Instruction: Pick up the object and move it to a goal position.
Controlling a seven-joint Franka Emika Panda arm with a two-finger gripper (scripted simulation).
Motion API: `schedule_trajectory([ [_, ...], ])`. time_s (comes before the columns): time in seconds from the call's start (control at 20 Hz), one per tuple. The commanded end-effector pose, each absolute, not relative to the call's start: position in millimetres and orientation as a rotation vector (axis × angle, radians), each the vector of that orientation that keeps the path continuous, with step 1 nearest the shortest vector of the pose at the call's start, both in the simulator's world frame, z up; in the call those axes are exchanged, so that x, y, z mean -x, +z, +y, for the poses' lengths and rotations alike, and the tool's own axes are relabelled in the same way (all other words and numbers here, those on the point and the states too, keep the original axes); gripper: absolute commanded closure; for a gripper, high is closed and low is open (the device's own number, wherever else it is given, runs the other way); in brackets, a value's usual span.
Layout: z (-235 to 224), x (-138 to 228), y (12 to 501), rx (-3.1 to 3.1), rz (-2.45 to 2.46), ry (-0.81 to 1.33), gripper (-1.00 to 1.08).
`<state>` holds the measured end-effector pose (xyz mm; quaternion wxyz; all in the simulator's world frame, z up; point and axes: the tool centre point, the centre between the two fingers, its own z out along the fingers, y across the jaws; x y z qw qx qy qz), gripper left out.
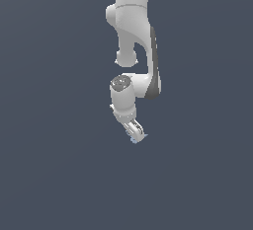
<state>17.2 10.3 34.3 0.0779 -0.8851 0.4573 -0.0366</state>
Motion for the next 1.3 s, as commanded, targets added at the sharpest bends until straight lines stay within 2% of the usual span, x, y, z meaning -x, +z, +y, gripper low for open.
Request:
schedule_trajectory([
  [0.0, 11, -17, 34, 2.651, 1.369, -0.109, 1.08],
  [0.3, 16, -17, 48, 2.651, 1.369, -0.109, 1.08],
  [0.6, 28, -16, 83, 2.650, 1.371, -0.109, 1.08],
  [1.25, 78, -15, 223, 2.651, 1.375, -0.110, 1.08],
])
